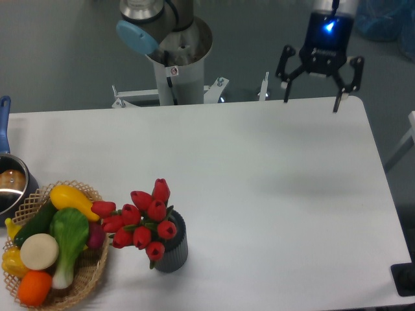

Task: Pick up the flowers from the vase
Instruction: 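Lower the open gripper toward the red tulip stems above the grey vase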

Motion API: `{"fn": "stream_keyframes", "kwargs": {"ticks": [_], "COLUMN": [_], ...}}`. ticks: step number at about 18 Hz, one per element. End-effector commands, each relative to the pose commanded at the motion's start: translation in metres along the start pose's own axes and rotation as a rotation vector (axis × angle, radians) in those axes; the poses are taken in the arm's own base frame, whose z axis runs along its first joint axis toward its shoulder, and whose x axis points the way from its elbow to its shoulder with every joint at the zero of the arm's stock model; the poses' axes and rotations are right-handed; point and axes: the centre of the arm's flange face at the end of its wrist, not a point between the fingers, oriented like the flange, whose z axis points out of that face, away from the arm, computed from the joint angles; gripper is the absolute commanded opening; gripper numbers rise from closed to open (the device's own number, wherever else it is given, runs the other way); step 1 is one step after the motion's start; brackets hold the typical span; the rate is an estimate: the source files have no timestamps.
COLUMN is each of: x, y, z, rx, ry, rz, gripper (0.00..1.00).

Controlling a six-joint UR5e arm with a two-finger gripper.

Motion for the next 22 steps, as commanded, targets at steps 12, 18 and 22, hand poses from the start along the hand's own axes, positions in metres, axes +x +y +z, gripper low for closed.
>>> {"fn": "stream_keyframes", "kwargs": {"ticks": [12,18,22], "x": [0.032,0.058,0.066], "y": [-0.009,-0.014,-0.009], "z": [0.072,0.106,0.152], "rx": [0.058,0.096,0.116], "ry": [0.146,0.238,0.296], "rz": [0.043,0.045,0.065], "gripper": [1.0,1.0,1.0]}}
